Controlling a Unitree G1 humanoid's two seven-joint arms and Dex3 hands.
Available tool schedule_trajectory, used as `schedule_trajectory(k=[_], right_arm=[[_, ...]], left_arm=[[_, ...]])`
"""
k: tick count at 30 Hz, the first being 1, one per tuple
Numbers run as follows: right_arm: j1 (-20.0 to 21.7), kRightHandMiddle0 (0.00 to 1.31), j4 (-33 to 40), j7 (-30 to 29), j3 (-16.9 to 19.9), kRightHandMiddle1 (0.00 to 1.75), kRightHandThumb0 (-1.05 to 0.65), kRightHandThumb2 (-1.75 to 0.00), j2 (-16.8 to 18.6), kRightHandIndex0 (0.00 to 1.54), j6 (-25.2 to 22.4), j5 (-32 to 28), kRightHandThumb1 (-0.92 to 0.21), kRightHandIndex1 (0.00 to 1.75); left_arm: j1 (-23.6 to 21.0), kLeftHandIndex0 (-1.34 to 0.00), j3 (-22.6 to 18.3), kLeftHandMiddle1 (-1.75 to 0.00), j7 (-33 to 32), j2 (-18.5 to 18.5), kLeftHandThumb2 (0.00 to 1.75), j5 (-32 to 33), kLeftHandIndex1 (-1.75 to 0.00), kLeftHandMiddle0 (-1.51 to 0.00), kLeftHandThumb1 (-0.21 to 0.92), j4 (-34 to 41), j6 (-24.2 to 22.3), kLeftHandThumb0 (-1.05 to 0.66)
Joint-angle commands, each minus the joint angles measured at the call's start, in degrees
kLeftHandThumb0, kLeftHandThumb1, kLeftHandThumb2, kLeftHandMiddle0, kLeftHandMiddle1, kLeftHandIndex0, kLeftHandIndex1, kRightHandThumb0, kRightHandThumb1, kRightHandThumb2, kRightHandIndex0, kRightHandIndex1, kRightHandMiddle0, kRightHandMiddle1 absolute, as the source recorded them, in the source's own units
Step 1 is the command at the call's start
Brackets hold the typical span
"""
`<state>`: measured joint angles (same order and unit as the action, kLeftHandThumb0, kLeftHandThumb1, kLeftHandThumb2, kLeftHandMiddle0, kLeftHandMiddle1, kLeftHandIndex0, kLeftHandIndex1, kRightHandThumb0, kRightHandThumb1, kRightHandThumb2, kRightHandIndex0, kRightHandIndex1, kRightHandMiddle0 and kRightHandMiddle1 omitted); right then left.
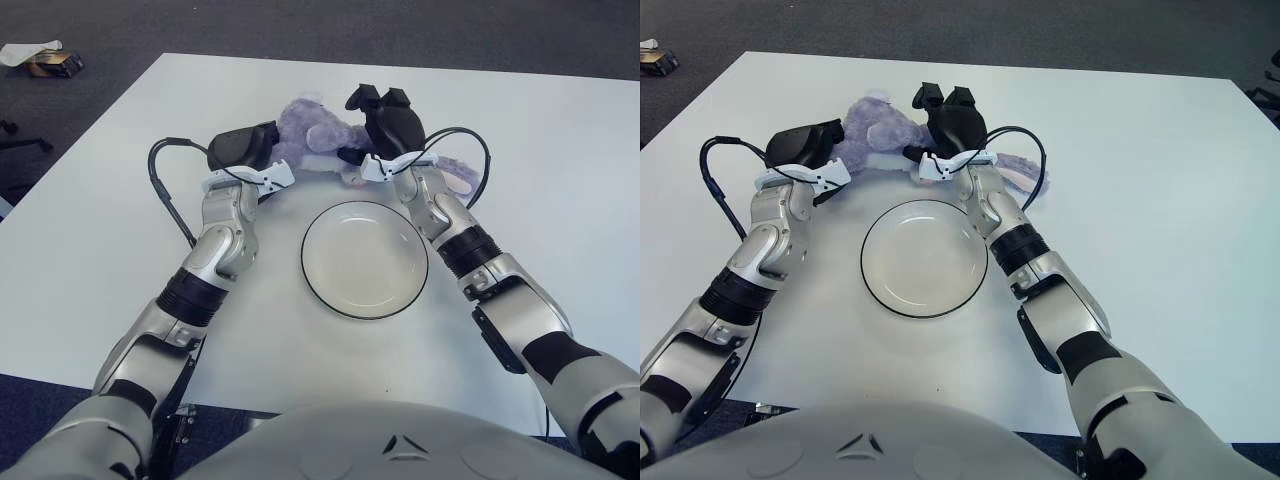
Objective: Put the doll into the plate.
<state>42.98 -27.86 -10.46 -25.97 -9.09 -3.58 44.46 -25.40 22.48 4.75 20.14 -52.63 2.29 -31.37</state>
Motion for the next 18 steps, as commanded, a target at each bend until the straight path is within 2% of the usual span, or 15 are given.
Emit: schedule_trajectory(k=[1,6,13,18], right_arm=[[-1.55,0.0,1.83,3.92,-0.18,0.79,-0.84,-0.61,-1.0,0.0,-1.33,-0.49,-0.69,0.44],[-3.59,0.0,4.51,8.34,0.56,0.68,-0.91,-0.52,-1.15,0.0,-2.36,-2.78,-0.76,0.25],[-6.36,0.0,9.64,15.69,1.34,0.62,-0.99,-0.42,-2.24,0.0,-4.03,-5.83,-0.86,0.1],[-6.73,0.0,11.34,20.08,1.54,0.61,-1.04,-0.36,-3.42,0.0,-4.87,-6.92,-0.91,0.02]], left_arm=[[0.67,-0.75,-0.2,-1.57,-0.05,-0.06,1.75,-1.34,-1.75,-0.97,-0.12,0.67,0.13,0.0],[0.48,-0.73,-0.11,-1.62,0.29,-0.46,1.75,-1.95,-1.75,-0.93,-0.11,0.43,-0.22,0.0],[0.42,-0.75,-0.34,-1.61,1.05,-1.29,1.75,-2.74,-1.75,-0.93,-0.11,0.58,-1.27,0.0],[0.34,-0.74,-0.57,-1.61,0.74,-1.75,1.75,-2.56,-1.75,-0.94,-0.11,0.43,-1.21,0.0]])
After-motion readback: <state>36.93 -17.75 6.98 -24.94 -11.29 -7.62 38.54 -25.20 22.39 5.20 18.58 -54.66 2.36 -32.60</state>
